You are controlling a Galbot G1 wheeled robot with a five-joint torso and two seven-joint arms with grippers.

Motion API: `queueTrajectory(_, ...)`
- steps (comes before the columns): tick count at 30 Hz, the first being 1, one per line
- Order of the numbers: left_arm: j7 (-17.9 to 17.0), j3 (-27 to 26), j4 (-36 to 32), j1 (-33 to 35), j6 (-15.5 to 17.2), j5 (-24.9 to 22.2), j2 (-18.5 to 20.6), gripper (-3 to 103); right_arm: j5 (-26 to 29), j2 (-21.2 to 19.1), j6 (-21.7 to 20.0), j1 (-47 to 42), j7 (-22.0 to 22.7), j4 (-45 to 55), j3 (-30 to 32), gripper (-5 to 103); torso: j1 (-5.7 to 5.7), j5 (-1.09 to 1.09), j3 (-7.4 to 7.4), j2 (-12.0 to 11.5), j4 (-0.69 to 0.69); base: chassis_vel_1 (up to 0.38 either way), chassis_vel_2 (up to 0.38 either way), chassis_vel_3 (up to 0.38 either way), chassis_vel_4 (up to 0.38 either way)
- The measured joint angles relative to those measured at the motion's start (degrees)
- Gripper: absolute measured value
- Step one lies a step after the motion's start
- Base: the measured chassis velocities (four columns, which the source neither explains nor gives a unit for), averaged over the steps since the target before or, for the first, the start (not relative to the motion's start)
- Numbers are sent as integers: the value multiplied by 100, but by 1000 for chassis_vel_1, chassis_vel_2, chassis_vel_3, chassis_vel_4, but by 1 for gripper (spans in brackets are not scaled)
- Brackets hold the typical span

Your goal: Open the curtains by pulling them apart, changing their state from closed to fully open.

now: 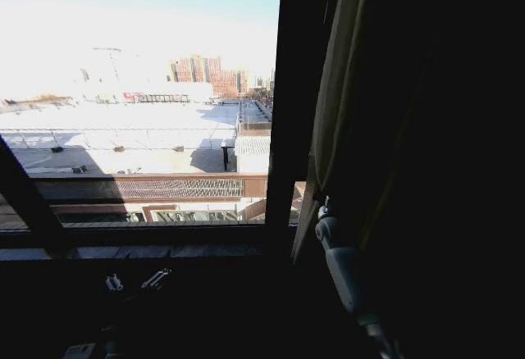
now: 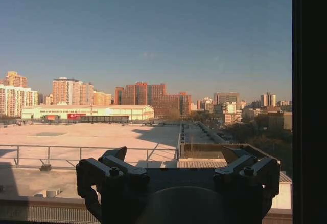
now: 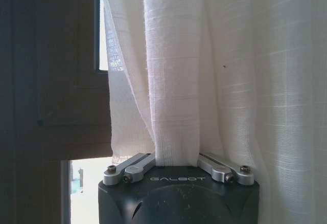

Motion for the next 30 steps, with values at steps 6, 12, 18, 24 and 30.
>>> queueTrajectory(6, 1, -37, -16, -5, -24, -58, -39, 100, 97, -150, -130, 88, 216, -167, 260, 1, 0, 1, 0, 0, 0, 0, 0, 0, 0)
queueTrajectory(12, 16, -78, 2, -5, -109, -167, -71, 100, 150, -396, -233, 331, 396, -434, 670, 1, 0, 1, 0, 0, 0, 0, 0, 0, 0)
queueTrajectory(18, 136, -157, 89, 79, -273, -247, -92, 100, 48, -488, -268, 543, 588, -853, 1046, 1, 0, 0, 0, 0, 0, 0, 0, 0, 0)
queueTrajectory(24, 144, -170, 136, 74, -333, -339, -89, 100, 2, -672, -285, 667, 759, -1153, 1168, 1, 0, 0, 0, 0, 0, 0, 0, 0, 0)
queueTrajectory(30, 145, -170, 138, 46, -334, -388, -57, 100, -133, -890, -287, 774, 768, -1349, 1152, 1, 0, 0, 0, 0, -1, 0, 0, 0, 0)
